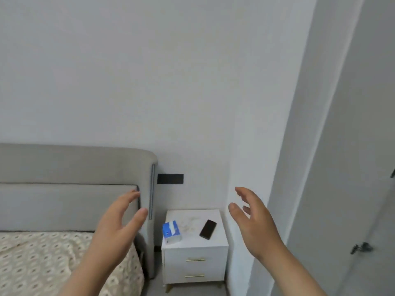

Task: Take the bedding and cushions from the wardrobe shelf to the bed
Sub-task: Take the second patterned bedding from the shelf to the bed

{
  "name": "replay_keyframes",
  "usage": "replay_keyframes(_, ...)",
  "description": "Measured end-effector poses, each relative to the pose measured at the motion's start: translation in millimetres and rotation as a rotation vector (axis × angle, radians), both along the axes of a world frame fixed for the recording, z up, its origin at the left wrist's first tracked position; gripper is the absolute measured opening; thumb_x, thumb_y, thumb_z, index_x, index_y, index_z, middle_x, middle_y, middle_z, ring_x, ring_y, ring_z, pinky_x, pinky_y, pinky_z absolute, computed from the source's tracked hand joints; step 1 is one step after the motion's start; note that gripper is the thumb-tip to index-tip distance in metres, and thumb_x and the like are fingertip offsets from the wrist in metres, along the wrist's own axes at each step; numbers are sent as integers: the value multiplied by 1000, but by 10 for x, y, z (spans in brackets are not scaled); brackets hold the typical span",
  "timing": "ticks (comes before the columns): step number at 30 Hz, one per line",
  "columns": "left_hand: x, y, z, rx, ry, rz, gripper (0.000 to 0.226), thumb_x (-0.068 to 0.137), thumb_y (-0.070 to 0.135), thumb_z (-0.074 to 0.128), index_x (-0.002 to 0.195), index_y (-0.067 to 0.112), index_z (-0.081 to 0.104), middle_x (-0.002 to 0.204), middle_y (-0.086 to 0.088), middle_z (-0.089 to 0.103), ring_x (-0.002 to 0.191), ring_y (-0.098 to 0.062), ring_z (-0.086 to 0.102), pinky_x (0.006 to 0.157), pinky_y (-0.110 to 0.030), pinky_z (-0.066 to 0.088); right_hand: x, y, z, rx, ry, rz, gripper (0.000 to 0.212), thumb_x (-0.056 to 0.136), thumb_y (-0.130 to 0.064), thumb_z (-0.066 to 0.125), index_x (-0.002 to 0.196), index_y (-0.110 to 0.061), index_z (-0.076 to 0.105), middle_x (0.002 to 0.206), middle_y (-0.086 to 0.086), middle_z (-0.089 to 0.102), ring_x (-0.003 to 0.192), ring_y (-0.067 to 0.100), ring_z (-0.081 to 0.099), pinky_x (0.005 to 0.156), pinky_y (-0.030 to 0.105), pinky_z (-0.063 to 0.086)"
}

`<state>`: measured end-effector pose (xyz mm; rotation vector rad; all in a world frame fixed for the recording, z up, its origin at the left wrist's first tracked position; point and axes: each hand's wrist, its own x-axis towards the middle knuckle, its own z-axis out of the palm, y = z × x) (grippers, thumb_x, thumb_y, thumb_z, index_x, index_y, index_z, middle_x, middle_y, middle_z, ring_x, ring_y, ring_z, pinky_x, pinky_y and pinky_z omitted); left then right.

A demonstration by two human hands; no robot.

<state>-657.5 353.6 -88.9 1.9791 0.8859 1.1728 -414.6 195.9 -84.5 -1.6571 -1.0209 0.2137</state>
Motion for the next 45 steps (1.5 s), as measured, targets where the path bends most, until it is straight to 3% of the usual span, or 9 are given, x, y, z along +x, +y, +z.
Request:
replay_keyframes(13, 2206, -38, 285, 40, 44, -672, 45, 77, 20, 75, 115, 38, 58, 135, 23, 47, 118, 0, 42, 97, -27, 30, 685, -1362, 67, -18, -49, -771, 37, 88, -43, 56, 118, -56, 38, 125, -32, 39, 119, 0, 41, 101, 28, 34)
replay_keyframes(16, 2583, -200, 362, 35, 16, -827, 45, 77, 20, 75, 113, 42, 58, 132, 27, 48, 114, -1, 44, 96, -28, 31, 623, -1715, 124, -35, -42, -924, 36, 88, -43, 57, 114, -58, 38, 117, -42, 35, 117, -3, 40, 100, 27, 34)
replay_keyframes(23, 3217, -982, 496, 92, -9, -1192, 41, 80, 27, 72, 113, 45, 56, 131, 30, 46, 119, -1, 43, 99, -28, 31, 221, -2404, 266, -78, -94, -1266, 35, 87, -50, 54, 107, -71, 35, 120, -41, 34, 118, -4, 36, 100, 30, 36)
replay_keyframes(27, 3430, -1587, 594, 83, -34, -1364, 39, 83, 27, 68, 117, 42, 54, 131, 23, 46, 121, -1, 39, 102, -27, 28, -65, -2806, 391, -48, -111, -1417, 37, 88, -42, 57, 117, -59, 40, 133, -27, 40, 124, 0, 38, 103, 31, 36)
replay_keyframes(32, 3644, -2380, 787, 45, -115, -1585, 36, 86, 30, 64, 108, 54, 50, 123, 36, 43, 117, -1, 41, 100, -28, 31, -286, -3275, 608, -46, -127, -1568, 35, 92, -41, 55, 119, -54, 37, 128, -26, 42, 113, -4, 43, 90, 21, 41)
replay_keyframes(35, 3759, -2782, 912, 38, -161, -1638, 37, 86, 29, 63, 109, 55, 49, 122, 39, 42, 117, -1, 41, 99, -28, 32, -276, -3558, 733, -34, -165, -1619, 35, 92, -42, 53, 117, -56, 32, 107, -41, 38, 96, -21, 42, 72, 7, 35)
replay_keyframes(38, 3894, -3045, 985, 47, -198, -1649, 37, 87, 28, 63, 112, 52, 52, 127, 33, 45, 121, 3, 40, 97, -21, 30, -122, -3779, 832, -16, -217, -1641, 35, 93, -39, 54, 116, -56, 34, 104, -44, 35, 91, -23, 42, 65, 5, 35)
replay_keyframes(42, 4158, -3146, 1094, 59, -209, -1595, 35, 88, 31, 60, 111, 55, 48, 124, 38, 41, 114, 8, 37, 98, -24, 30, 291, -3944, 910, 43, -277, -1588, 33, 91, -32, 58, 111, -54, 43, 113, -30, 45, 104, -9, 49, 83, 16, 40)
replay_keyframes(45, 4357, -3180, 1145, 45, -236, -1555, 34, 88, 32, 60, 107, 58, 47, 118, 44, 37, 107, 12, 38, 95, -24, 32, 596, -4027, 933, 32, -295, -1580, 41, 91, -34, 58, 129, -41, 46, 123, -21, 46, 109, -5, 46, 91, 21, 36)
